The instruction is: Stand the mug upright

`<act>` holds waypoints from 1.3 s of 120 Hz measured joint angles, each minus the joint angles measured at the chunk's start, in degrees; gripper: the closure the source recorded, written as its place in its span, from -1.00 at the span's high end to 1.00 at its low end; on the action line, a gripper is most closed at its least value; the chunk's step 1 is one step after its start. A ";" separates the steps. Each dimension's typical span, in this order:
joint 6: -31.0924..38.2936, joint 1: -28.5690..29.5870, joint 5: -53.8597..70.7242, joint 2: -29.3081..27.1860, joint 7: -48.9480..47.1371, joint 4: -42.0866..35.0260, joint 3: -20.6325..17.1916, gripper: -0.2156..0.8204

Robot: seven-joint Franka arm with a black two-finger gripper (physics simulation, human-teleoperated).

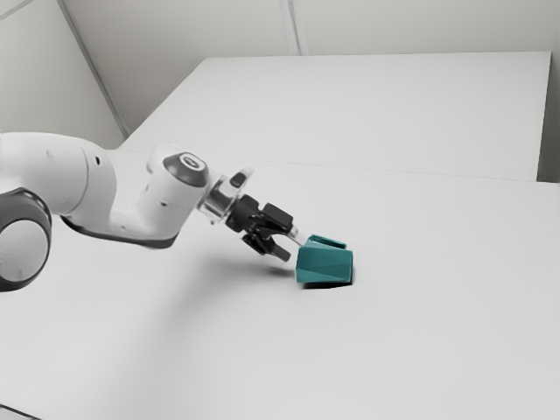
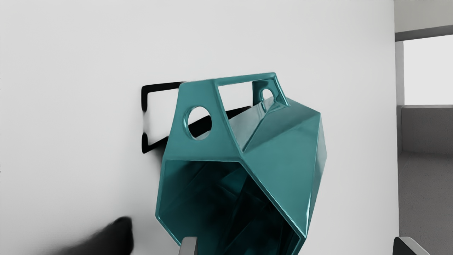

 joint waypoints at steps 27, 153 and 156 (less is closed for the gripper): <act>2.91 -1.67 -3.06 2.22 2.15 0.35 -0.30 0.58; 5.41 -2.42 -10.62 2.77 7.52 -1.17 -1.37 -0.22; 5.38 -2.42 -10.63 2.77 7.59 -1.18 -1.37 -0.25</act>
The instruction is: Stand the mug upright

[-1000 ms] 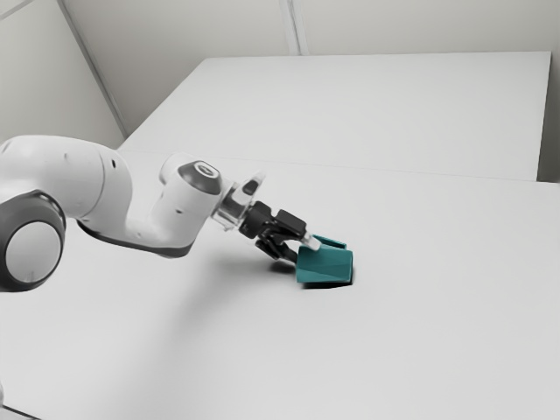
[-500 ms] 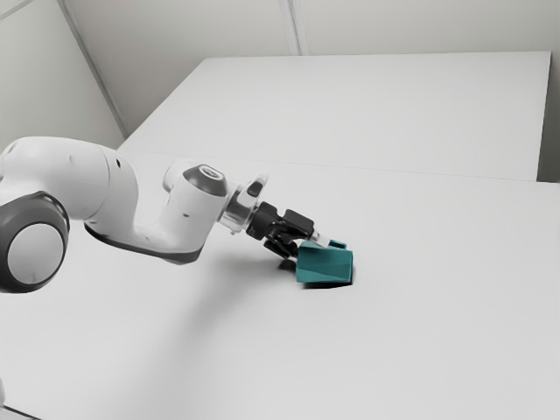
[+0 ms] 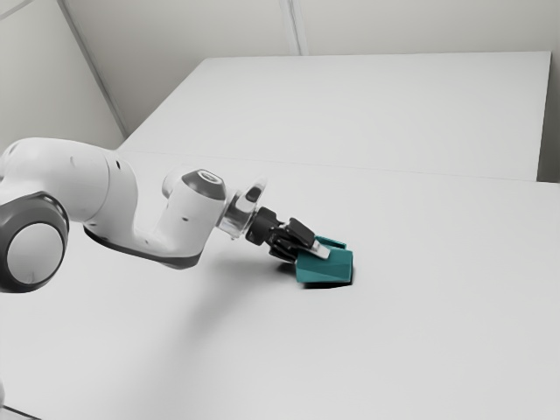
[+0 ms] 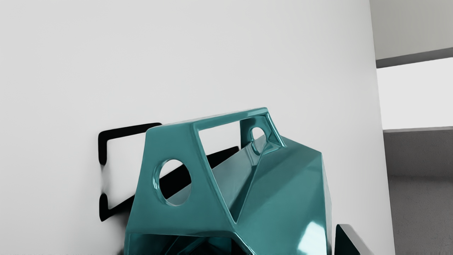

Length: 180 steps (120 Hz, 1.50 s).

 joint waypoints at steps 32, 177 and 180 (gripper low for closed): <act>-0.85 -0.07 -0.57 -0.19 0.51 0.02 -0.01 -0.56; 3.47 5.56 64.77 -21.25 -19.44 -6.63 0.35 -0.93; 3.95 5.84 65.33 -20.88 -19.96 -6.70 0.35 -0.93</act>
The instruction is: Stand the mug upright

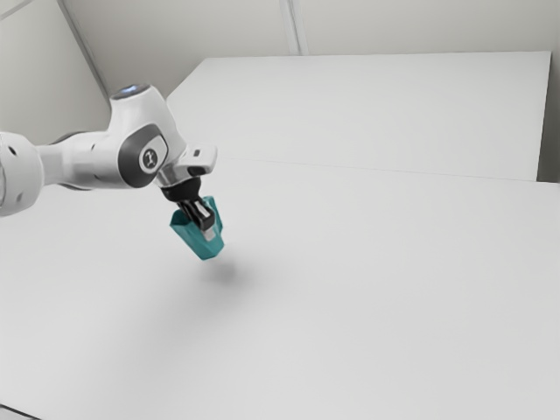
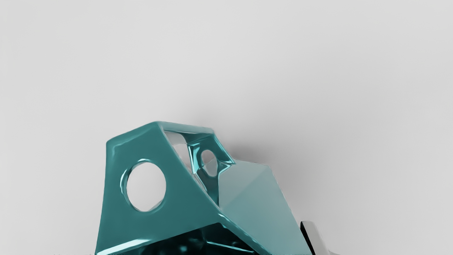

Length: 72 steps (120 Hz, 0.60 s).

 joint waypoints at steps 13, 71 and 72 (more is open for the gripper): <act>2.12 0.90 1.83 0.96 -2.02 -0.86 0.04 -0.93; 8.60 -0.34 3.91 2.51 -7.92 -3.63 0.09 -0.93; 8.68 -0.32 3.92 2.55 -7.99 -3.64 0.09 -0.93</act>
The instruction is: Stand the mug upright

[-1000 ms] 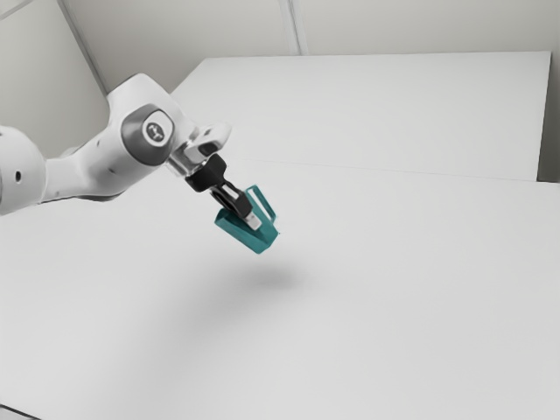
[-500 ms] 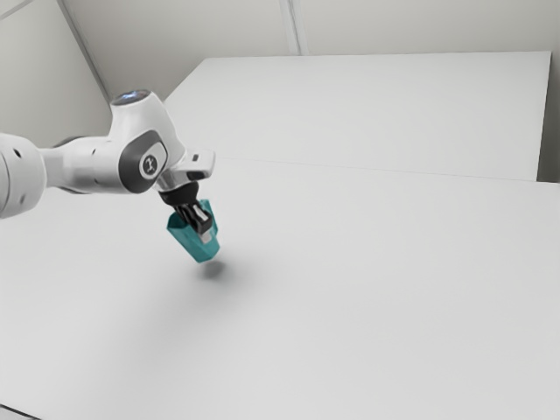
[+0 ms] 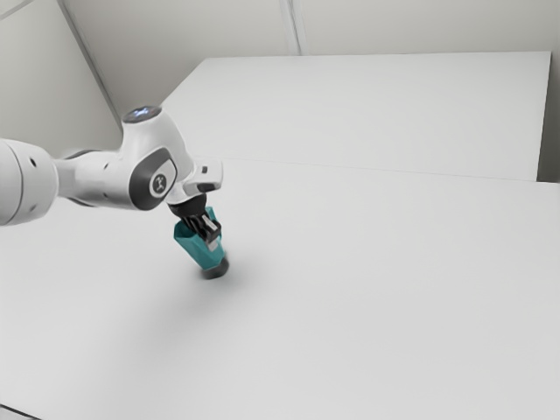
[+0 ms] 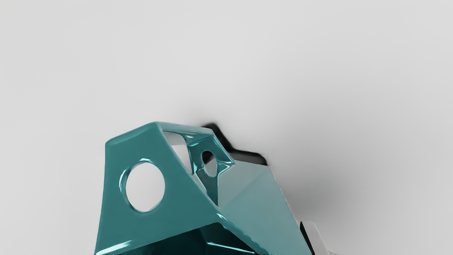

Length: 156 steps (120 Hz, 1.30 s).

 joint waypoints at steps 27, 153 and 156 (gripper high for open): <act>1.42 -0.08 0.41 1.00 -1.58 -0.14 -0.01 -0.93; 1.93 -0.60 1.01 0.78 -2.76 0.74 -0.10 -0.24; 1.80 -0.60 1.01 0.44 -2.75 0.76 -0.10 -0.23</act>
